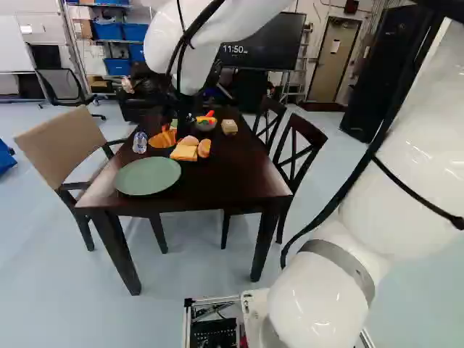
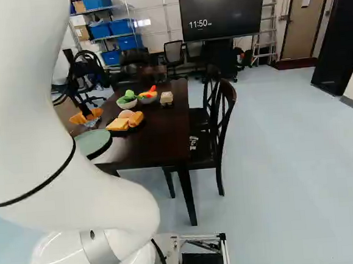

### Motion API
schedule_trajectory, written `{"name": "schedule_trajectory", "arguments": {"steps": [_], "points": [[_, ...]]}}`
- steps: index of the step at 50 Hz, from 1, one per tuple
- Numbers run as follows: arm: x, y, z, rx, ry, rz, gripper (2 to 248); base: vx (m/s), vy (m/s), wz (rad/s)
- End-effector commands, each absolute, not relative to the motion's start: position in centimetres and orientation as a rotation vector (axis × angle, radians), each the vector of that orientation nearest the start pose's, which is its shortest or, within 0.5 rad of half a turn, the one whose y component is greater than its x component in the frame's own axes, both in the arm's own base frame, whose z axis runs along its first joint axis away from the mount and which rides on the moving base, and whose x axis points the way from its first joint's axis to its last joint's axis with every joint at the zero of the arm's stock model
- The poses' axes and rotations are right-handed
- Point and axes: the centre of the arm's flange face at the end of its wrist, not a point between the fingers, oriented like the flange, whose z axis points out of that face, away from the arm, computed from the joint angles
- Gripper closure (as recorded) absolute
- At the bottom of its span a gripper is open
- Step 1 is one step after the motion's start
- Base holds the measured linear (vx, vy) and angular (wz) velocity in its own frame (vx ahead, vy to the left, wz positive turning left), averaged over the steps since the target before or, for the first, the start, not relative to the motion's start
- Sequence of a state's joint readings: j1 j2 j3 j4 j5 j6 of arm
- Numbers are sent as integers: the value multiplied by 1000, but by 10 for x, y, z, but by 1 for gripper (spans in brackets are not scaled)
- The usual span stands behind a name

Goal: Move the croissant to the empty plate

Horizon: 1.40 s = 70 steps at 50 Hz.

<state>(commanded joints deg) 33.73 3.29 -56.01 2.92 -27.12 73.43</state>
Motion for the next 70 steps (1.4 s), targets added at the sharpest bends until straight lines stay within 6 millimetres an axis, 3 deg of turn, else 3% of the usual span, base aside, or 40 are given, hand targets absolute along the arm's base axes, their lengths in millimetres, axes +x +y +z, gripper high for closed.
{"name": "schedule_trajectory", "arguments": {"steps": [23,70], "points": [[399,273,560,-2518,955,-369,152,0,0,0],[436,360,497,-2638,868,-274,152,0,0,0]]}}
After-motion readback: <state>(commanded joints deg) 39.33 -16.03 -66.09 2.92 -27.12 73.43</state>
